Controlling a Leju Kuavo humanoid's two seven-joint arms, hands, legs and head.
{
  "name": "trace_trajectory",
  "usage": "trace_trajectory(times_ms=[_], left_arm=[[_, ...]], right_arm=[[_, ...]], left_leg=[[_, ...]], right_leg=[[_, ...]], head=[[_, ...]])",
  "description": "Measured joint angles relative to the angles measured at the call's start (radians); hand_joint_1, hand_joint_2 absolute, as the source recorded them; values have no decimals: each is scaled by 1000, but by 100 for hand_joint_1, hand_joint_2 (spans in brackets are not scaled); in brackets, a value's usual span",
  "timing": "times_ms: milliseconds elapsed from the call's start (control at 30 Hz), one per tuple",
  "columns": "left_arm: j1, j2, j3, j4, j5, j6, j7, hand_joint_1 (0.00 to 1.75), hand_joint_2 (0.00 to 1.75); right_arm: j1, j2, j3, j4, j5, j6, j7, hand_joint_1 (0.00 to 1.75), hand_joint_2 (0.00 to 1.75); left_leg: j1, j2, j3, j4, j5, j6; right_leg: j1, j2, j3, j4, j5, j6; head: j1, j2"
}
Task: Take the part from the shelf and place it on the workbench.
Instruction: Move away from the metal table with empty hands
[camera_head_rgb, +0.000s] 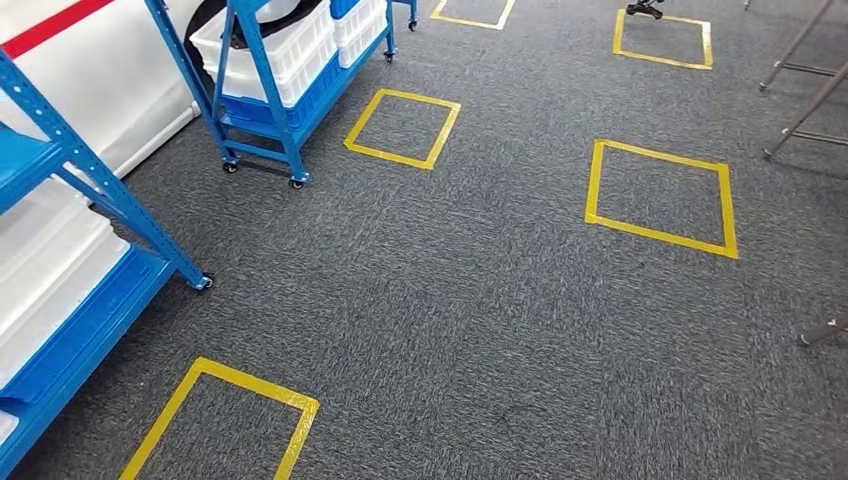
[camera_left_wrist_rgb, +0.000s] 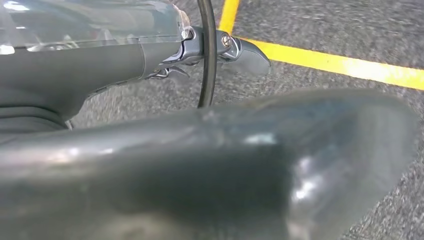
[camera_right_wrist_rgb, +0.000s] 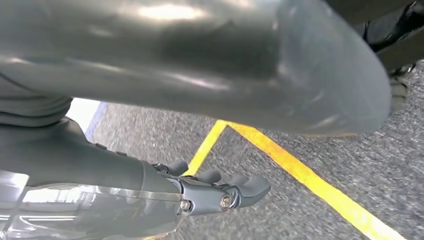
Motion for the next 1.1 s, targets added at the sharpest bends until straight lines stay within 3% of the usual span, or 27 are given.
trace_trajectory(times_ms=[67,133,200,267,333,400,433,467,500,567,633,700,733,800,867,900,933,967,1000,1033,1100], left_arm=[[0,0,1,0,0,-2,0,0,0],[0,0,2,0,0,-2,0,0,0],[2,0,5,0,-1,-2,-1,0,0],[4,-2,7,0,-1,-1,0,0,0],[1,-3,7,0,-1,0,0,0,0],[-3,-3,9,0,-2,2,-1,0,0],[-2,-3,9,0,-3,2,-1,0,0],[0,-3,10,0,-3,3,-1,0,0],[2,-3,11,0,-3,4,-1,0,0],[2,-2,12,0,-3,6,-1,0,0],[-1,-2,13,0,-3,7,-1,0,0],[1,-2,14,0,-3,7,-1,0,0],[4,-1,14,0,-3,8,-1,0,0],[4,-1,15,0,-3,8,0,0,0],[0,-2,15,0,-3,8,0,0,0],[-2,-2,15,0,-3,8,0,0,0],[-2,-2,15,0,-4,7,0,0,0],[-2,-2,15,0,-4,7,0,0,0],[-1,-2,15,0,-5,7,1,0,0],[-1,-2,15,0,-6,6,1,0,0],[-2,-2,15,0,-8,6,1,0,0]], right_arm=[[1,0,0,0,0,0,0,0,0],[0,0,0,1,0,0,0,0,0],[-4,0,0,2,1,1,0,0,0],[-5,-3,0,2,2,1,0,0,0],[-1,-8,0,2,3,3,-1,0,0],[2,-13,0,2,4,7,-1,0,0],[2,-15,0,2,4,10,-1,0,0],[2,-17,0,2,5,12,-2,0,0],[1,-18,0,2,6,13,-2,0,0],[0,-18,0,2,6,13,-3,0,0],[-1,-18,0,3,6,13,-3,0,0],[-8,-18,0,3,7,13,-2,0,0],[-11,-18,0,3,7,13,-1,0,0],[-12,-17,0,3,8,13,0,0,0],[-7,-14,0,4,8,13,1,0,0],[-5,-11,0,4,8,13,2,0,0],[-3,-8,0,4,8,13,3,0,0],[-2,-6,0,4,8,13,4,0,0],[-2,-4,0,4,8,13,6,0,0],[-1,-4,0,4,8,13,7,0,0],[0,-3,-1,5,8,13,9,0,0]], left_leg=[[2,-27,-5,14,-7,-11],[3,-46,-15,23,-11,-24],[5,-60,-21,23,-11,-36],[6,-25,-33,49,-29,-45],[5,36,-79,148,-86,-51],[6,59,-139,271,-138,-55],[6,63,-152,298,-141,-55],[6,66,-145,286,-124,-54],[6,73,-118,235,-92,-51],[-1,114,-46,98,-36,-40],[-11,140,-14,29,-20,-28],[-15,122,-14,21,-18,-17],[-13,111,-10,13,-14,-12],[-5,88,0,-4,-2,-1],[-2,64,1,-8,3,4],[-2,50,1,-7,3,5],[-1,35,1,-7,3,5],[-1,19,2,-5,2,4],[0,3,4,-3,1,2],[1,-13,5,1,-2,-1],[0,-40,0,12,-8,-12]], right_leg=[[-6,40,49,-117,57,1],[-5,63,64,-159,66,-5],[-1,41,65,-162,68,-18],[0,17,70,-169,70,-34],[4,-11,72,-173,69,-45],[9,-42,72,-172,66,-49],[10,-57,73,-172,65,-50],[12,-70,75,-172,62,-50],[13,-84,79,-172,60,-49],[15,-109,88,-172,53,-44],[17,-129,94,-173,49,-35],[16,-147,102,-178,47,-24],[14,-139,106,-177,44,-19],[11,-83,91,-135,13,-9],[8,-24,32,-18,-46,-5],[7,-14,-3,43,-68,-4],[7,-11,-26,79,-70,-2],[6,-10,-33,82,-53,-1],[5,-6,-22,46,-18,-1],[2,8,2,-18,26,0],[-4,55,46,-129,77,-2]], head=[[0,0],[0,0],[0,0],[0,0],[0,0],[0,0],[0,0],[0,0],[0,0],[0,0],[0,0],[0,0],[0,0],[0,0],[0,0],[0,0],[0,0],[0,0],[0,0],[0,0],[0,0]])
